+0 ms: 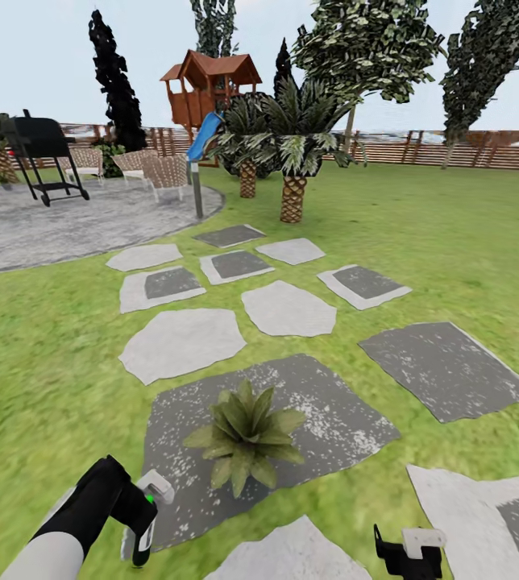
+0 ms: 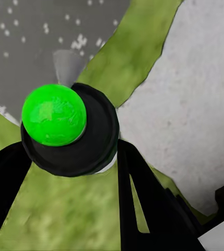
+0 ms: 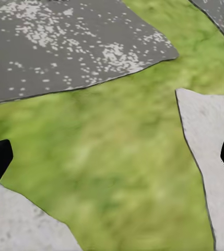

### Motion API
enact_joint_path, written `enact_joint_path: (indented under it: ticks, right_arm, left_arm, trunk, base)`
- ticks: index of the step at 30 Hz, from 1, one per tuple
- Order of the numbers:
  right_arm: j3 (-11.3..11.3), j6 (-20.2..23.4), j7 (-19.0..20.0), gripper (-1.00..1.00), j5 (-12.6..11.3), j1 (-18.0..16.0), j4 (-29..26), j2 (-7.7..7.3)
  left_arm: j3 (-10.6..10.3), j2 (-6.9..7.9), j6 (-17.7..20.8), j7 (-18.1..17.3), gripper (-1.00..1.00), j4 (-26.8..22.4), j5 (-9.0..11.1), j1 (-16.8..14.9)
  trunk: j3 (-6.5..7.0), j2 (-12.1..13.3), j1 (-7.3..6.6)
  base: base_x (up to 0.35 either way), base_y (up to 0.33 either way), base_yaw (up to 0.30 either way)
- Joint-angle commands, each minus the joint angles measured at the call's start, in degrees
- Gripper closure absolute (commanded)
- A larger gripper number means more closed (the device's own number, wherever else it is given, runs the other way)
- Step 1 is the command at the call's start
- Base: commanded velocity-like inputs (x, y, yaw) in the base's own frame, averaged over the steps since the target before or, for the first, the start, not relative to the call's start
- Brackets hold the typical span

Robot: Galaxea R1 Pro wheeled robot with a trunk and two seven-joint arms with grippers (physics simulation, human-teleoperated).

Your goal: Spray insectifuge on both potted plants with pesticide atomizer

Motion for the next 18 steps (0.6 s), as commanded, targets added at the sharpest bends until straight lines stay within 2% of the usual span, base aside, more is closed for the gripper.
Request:
enact_joint_path:
  ticks: [1,10,18]
  right_arm:
    - [0.51,-0.15,-0.18,-1.00,-0.51,-0.05,0.01,-0.01]
    - [0.45,-0.15,-0.14,-1.00,-0.45,-0.03,0.04,-0.08]
    - [0.42,-0.15,-0.19,-1.00,-0.46,-0.04,0.08,-0.12]
  left_arm:
    - [0.19,-0.03,0.24,-0.41,1.00,-0.06,-0.31,0.03]
    - [-0.07,0.11,-0.08,-0.41,1.00,-0.03,-0.54,-0.01]
    - [-0.16,-0.03,0.01,-0.41,1.00,-0.03,-0.38,-0.02]
  trunk:
    - [-0.05,-0.02,0.01]
    - [-0.05,-0.02,0.01]
    - [-0.05,-0.02,0.01]
  base:
    - [0.098,0.022,-0.113]
    - [0.017,0.002,-0.012]
    - [0.255,0.102,-0.003]
